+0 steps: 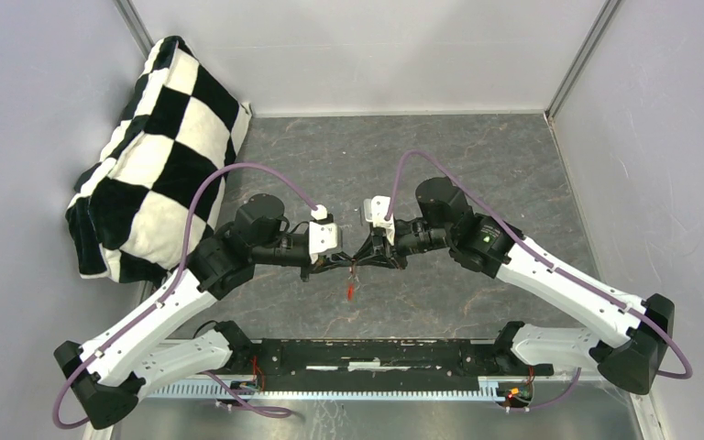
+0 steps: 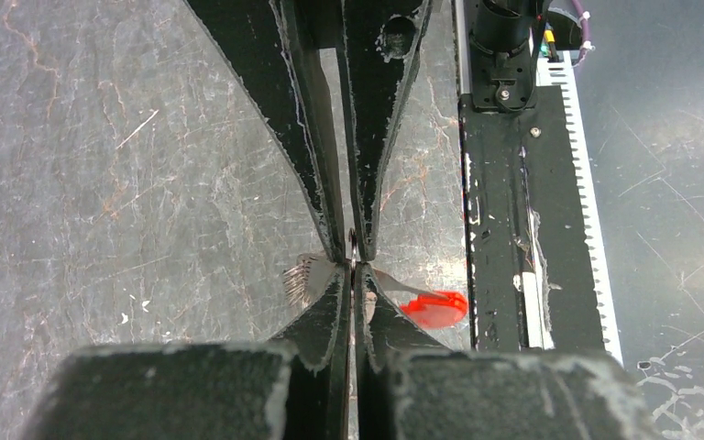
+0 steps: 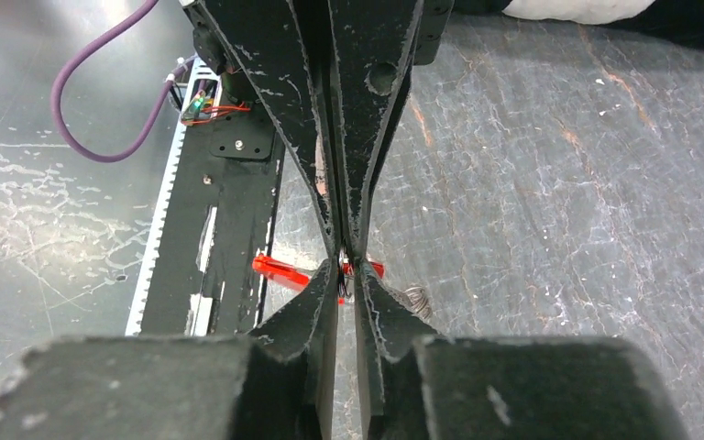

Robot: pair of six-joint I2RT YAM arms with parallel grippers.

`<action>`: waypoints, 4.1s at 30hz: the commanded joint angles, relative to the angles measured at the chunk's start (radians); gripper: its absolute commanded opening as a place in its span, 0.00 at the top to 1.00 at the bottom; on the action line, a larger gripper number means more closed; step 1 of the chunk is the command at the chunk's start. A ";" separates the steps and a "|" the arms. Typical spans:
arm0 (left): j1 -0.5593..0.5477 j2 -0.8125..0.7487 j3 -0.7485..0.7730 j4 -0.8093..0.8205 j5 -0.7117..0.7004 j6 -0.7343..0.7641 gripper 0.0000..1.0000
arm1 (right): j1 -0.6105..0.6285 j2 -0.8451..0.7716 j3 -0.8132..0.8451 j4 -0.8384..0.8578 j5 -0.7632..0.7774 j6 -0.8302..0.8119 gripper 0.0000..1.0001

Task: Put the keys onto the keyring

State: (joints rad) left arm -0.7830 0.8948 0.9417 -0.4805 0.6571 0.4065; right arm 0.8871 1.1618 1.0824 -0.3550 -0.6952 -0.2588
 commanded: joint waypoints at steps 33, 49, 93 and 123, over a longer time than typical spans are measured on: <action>-0.002 -0.061 -0.153 0.306 0.003 -0.064 0.54 | -0.017 -0.232 -0.634 1.380 0.141 0.702 0.99; -0.002 -0.039 -0.123 0.350 0.155 -0.143 0.90 | -0.017 -0.220 -0.608 1.249 0.158 0.650 0.99; 0.022 -0.099 -0.227 0.315 -0.221 -0.108 0.00 | -0.019 -0.247 -0.503 1.055 0.059 0.543 0.99; 0.022 -0.056 -0.236 0.422 0.222 -0.304 0.98 | -0.021 -0.178 -0.346 0.793 0.039 0.497 0.45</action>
State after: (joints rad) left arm -0.7624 0.8551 0.6678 -0.1238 0.9009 0.1776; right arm 0.8684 1.0344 0.6765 0.5903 -0.7540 0.3283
